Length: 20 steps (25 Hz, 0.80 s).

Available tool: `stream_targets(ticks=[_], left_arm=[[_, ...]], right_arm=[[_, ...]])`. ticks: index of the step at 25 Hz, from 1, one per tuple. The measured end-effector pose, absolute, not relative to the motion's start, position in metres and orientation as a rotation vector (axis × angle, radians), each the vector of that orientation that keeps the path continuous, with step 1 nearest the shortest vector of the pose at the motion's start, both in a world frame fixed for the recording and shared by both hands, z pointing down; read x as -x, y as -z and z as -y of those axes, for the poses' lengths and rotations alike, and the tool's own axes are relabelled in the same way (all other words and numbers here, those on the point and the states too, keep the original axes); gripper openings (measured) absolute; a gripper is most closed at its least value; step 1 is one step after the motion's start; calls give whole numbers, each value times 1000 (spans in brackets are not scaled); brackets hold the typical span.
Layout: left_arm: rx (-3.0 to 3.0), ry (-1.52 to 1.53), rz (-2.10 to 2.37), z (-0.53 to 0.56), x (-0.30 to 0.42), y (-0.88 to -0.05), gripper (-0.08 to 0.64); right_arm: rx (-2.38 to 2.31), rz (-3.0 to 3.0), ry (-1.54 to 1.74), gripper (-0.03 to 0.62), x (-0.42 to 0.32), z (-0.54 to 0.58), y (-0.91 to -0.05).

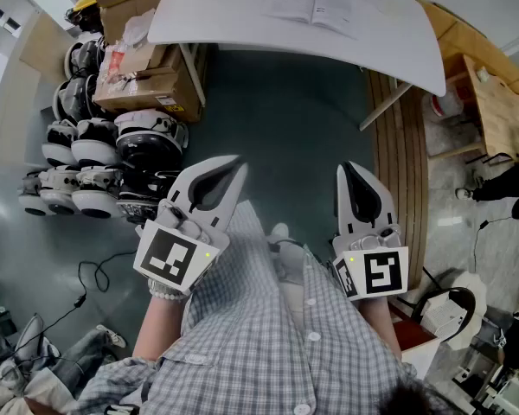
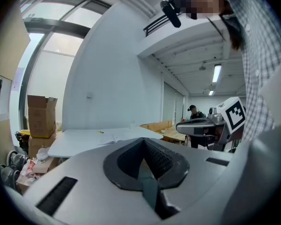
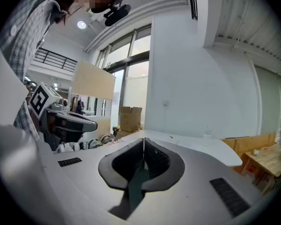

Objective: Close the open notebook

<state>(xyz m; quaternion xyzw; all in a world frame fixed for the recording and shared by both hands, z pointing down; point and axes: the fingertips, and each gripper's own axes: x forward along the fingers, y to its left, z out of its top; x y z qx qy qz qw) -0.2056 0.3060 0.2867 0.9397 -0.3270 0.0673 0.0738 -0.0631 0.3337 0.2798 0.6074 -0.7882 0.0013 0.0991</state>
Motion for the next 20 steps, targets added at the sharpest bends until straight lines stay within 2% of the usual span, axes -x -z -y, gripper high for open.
stream_targets(ticks=[20], left_arm=[[-2863, -193, 877, -303, 203, -288, 7]], right_arm=[[-1899, 2286, 2, 23, 65, -329, -275]])
